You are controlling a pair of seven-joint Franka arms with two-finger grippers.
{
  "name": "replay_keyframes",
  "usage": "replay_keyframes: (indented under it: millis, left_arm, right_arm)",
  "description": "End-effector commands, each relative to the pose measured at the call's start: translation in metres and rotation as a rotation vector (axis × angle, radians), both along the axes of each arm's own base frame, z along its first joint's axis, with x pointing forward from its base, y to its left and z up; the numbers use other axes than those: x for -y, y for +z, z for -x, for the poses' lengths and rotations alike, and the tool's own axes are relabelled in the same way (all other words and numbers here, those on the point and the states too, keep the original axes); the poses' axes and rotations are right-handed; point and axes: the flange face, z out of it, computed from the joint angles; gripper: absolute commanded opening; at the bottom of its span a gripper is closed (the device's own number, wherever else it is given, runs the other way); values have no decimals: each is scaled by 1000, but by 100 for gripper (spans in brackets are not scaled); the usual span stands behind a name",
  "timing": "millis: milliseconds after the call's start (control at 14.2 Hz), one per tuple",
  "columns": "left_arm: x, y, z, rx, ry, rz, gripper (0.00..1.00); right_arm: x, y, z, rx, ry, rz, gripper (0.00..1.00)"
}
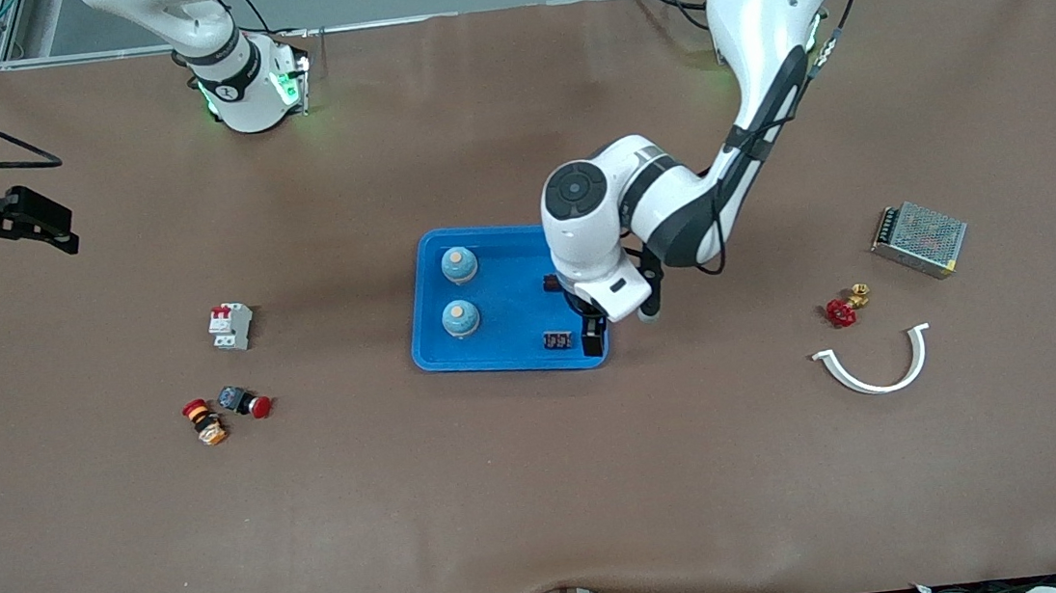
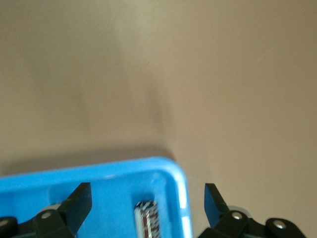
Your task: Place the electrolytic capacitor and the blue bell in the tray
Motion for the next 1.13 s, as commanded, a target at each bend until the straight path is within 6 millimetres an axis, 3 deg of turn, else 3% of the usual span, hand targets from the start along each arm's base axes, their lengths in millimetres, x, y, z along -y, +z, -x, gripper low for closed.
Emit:
replay_keyframes:
  millis: [0, 141, 493, 634, 845, 986, 1057]
  left_arm:
    - [-29, 26, -19, -7, -33, 5, 100]
    - [-48, 34, -31, -9, -70, -2, 100]
    - [-126, 38, -71, -61, -216, -57, 100]
    - [-149, 52, -82, -62, -281, -43, 100]
    - [-174, 73, -95, -44, -393, -22, 100]
    - [-177, 88, -97, -31, -573, -50, 100]
    - [-187, 97, -103, -22, -631, -69, 100]
  right_arm:
    - [2, 3, -1, 3, 8, 12, 100]
    - [3, 4, 0, 0, 5, 10, 100]
    - [0, 4, 1, -4, 8, 7, 100]
    - [1, 3, 1, -10, 7, 7, 100]
    - [0, 3, 1, -7, 9, 9, 100]
    - [-4, 4, 2, -8, 17, 7, 100]
    - [-7, 4, 2, -8, 21, 6, 100]
